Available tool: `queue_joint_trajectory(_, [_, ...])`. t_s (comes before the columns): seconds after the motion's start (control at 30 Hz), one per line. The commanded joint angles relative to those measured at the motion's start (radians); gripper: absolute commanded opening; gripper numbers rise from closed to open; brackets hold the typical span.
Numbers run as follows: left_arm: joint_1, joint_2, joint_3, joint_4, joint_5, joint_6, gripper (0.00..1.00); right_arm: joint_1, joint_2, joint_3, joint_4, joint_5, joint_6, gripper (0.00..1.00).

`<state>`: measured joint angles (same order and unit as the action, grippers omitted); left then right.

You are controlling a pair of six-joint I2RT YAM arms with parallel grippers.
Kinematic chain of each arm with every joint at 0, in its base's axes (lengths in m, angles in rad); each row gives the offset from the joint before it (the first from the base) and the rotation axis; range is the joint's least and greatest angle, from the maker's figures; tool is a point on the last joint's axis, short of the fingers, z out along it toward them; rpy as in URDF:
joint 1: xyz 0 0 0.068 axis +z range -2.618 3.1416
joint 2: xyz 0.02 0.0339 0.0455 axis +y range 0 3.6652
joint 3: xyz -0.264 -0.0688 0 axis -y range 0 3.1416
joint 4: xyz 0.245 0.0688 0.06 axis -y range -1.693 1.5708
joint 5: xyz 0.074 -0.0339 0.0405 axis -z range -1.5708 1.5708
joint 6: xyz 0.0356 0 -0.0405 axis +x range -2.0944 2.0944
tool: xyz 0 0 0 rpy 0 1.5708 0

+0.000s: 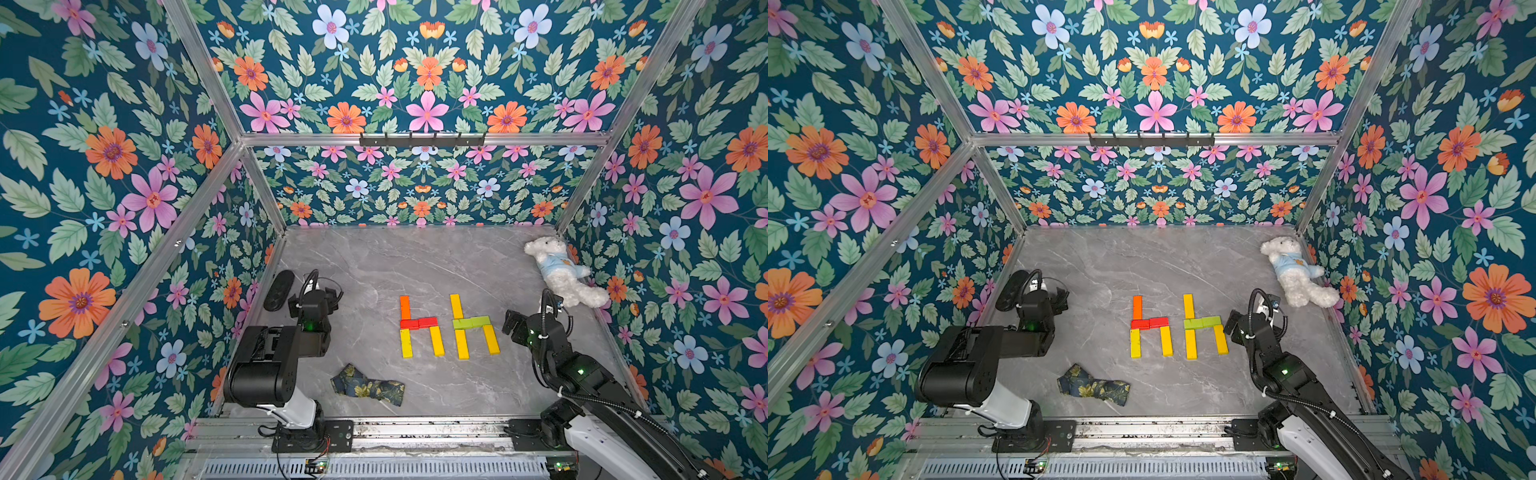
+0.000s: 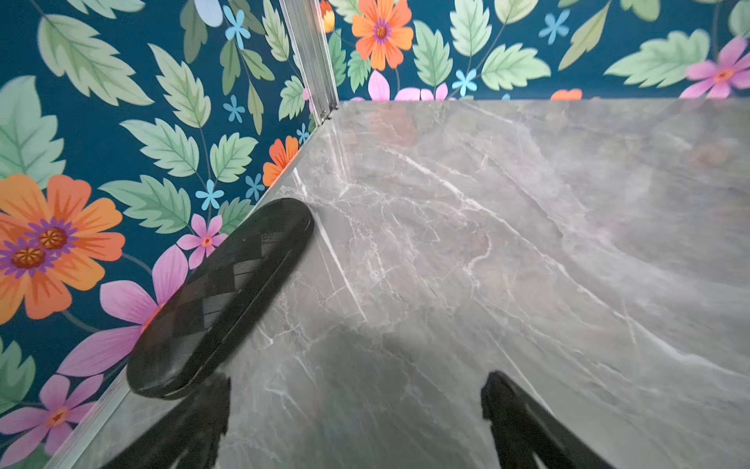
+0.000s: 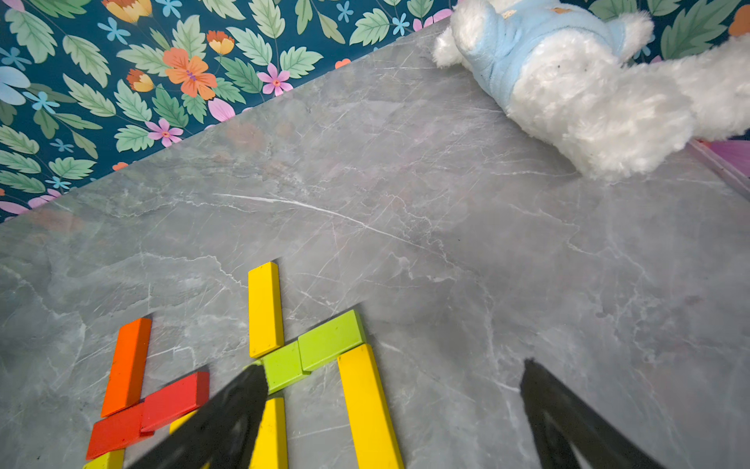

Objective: Assemble the letter h with building blocks
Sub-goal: Reset both arms

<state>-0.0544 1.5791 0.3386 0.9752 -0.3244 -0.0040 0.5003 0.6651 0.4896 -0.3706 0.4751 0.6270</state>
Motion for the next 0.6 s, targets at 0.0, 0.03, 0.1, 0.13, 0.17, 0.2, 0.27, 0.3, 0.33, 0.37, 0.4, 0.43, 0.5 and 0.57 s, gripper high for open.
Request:
queue_joint_trajectory(0.0, [0.005, 0.046, -0.091, 0.370, 0.101, -0.009, 0.99, 0.000, 0.008, -0.004, 0.052, 0.025, 0.001, 0.99])
queue_joint_trajectory(0.03, [0.009, 0.014, -0.069, 0.254, 0.071, -0.042, 0.99, -0.001, 0.011, -0.007, 0.062, 0.026, -0.003, 0.99])
queue_joint_trajectory(0.1, [0.012, 0.033, -0.068, 0.299, 0.080, -0.035, 0.99, -0.002, 0.014, -0.016, 0.088, 0.018, -0.023, 0.99])
queue_joint_trajectory(0.13, [0.013, 0.028, -0.066, 0.281, 0.079, -0.037, 0.99, -0.001, 0.013, -0.020, 0.106, 0.009, -0.045, 0.99])
queue_joint_trajectory(0.17, [0.013, 0.019, -0.060, 0.250, 0.079, -0.040, 1.00, -0.001, 0.013, -0.025, 0.121, 0.004, -0.062, 0.99])
queue_joint_trajectory(0.2, [0.012, 0.023, -0.062, 0.261, 0.075, -0.038, 1.00, -0.001, 0.013, -0.033, 0.144, 0.004, -0.076, 0.99])
queue_joint_trajectory(0.27, [0.013, 0.023, -0.061, 0.261, 0.074, -0.037, 1.00, -0.002, 0.012, -0.047, 0.191, 0.019, -0.114, 0.99])
queue_joint_trajectory(0.3, [0.012, 0.018, -0.066, 0.262, 0.076, -0.037, 1.00, -0.004, 0.011, -0.056, 0.216, 0.051, -0.128, 0.99])
queue_joint_trajectory(0.33, [0.013, 0.020, -0.065, 0.264, 0.074, -0.037, 1.00, -0.004, 0.012, -0.070, 0.255, 0.091, -0.148, 0.99])
queue_joint_trajectory(0.37, [0.012, 0.022, -0.068, 0.275, 0.074, -0.036, 1.00, -0.007, 0.015, -0.091, 0.311, 0.126, -0.178, 0.99])
queue_joint_trajectory(0.4, [0.013, 0.022, -0.067, 0.271, 0.074, -0.036, 1.00, -0.012, 0.024, -0.121, 0.398, 0.162, -0.234, 0.99])
queue_joint_trajectory(0.43, [0.013, 0.021, -0.066, 0.268, 0.073, -0.036, 1.00, -0.022, 0.036, -0.148, 0.493, 0.189, -0.300, 0.99])
queue_joint_trajectory(0.5, [0.013, 0.021, -0.066, 0.270, 0.074, -0.036, 1.00, -0.065, 0.074, -0.162, 0.595, 0.234, -0.379, 0.99])
queue_joint_trajectory(0.57, [0.013, 0.021, -0.066, 0.270, 0.073, -0.036, 1.00, -0.134, 0.118, -0.161, 0.646, 0.240, -0.423, 0.99])
